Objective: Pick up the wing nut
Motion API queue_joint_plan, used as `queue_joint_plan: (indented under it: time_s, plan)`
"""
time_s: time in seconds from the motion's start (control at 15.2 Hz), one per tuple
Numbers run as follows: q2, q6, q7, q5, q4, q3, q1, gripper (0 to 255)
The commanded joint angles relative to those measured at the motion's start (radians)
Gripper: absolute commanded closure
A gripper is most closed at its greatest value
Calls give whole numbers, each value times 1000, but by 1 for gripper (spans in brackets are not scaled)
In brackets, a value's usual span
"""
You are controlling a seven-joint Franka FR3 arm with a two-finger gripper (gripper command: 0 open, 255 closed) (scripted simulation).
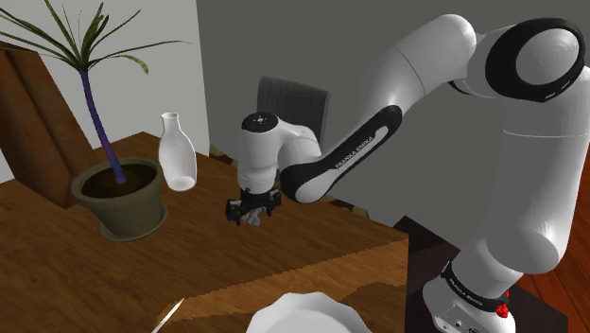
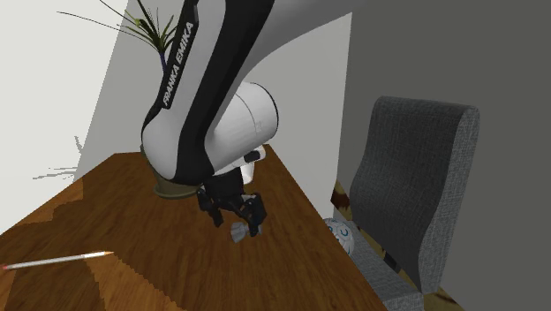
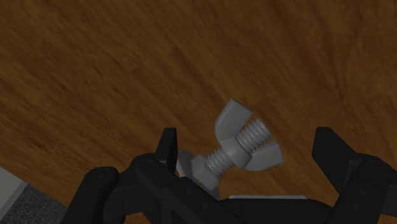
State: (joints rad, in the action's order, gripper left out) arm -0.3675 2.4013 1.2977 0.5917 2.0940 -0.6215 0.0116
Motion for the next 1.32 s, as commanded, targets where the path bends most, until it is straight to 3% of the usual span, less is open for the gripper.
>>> queue_joint_plan:
  time_s: [0.0, 0.07, 0.13, 0.73, 1.25]
  plan:
    - [-20, 12, 16, 21, -3, 11, 10, 0]
    - [-20, 12, 16, 21, -3, 11, 10, 0]
    - [-18, 10, 13, 19, -3, 11, 8, 255]
    - [-20, 12, 16, 21, -3, 12, 10, 255]
    - [61, -54, -56, -71, -13, -36, -27, 255]
